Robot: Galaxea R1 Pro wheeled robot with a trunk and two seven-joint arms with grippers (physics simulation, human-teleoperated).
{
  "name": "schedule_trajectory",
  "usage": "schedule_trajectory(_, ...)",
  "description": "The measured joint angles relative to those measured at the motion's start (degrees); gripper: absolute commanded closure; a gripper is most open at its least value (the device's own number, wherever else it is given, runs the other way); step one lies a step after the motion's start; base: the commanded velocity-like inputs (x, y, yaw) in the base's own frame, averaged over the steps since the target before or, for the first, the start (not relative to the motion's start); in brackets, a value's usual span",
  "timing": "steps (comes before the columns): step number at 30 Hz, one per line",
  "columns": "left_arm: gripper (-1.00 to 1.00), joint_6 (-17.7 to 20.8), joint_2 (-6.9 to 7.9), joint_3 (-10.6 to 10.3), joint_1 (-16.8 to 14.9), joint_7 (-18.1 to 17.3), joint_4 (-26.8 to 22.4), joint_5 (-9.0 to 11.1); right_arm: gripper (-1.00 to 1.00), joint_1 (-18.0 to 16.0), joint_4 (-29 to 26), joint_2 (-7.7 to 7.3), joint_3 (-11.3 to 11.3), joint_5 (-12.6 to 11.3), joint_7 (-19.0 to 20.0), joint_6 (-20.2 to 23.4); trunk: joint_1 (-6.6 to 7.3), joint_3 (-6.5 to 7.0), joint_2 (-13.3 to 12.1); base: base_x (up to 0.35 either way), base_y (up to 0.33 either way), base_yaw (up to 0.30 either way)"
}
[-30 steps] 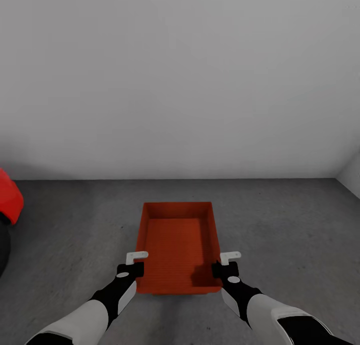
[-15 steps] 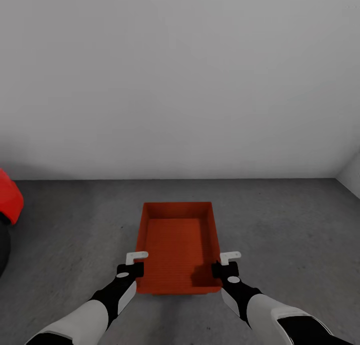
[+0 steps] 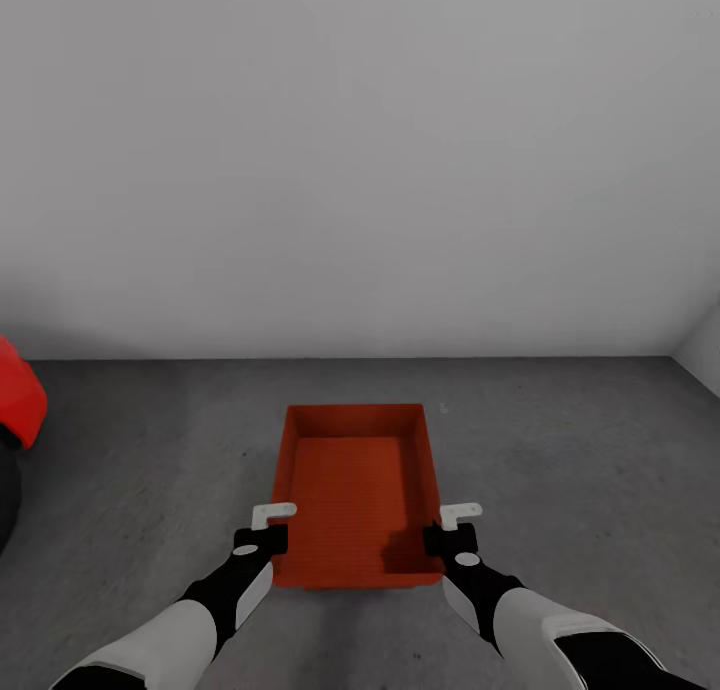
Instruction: Move the two storage containers from the living room to the garage. In the garage, place one container on the floor and stack the other container on top of it (either order is fine).
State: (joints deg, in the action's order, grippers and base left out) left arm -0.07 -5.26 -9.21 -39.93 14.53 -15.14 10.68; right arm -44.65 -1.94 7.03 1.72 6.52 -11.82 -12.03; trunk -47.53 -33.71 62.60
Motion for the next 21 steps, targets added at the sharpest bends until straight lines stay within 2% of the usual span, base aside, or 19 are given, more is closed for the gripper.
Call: schedule_trajectory(21, 1.0, -0.02, 0.0, 0.01, 0.0, 0.0, 0.01, 0.01, 1.0, 0.0, -0.02, 0.0, 0.03, -0.02, 0.0, 0.0, 0.0, -1.87, 0.0, 0.0, 0.0, 0.0)
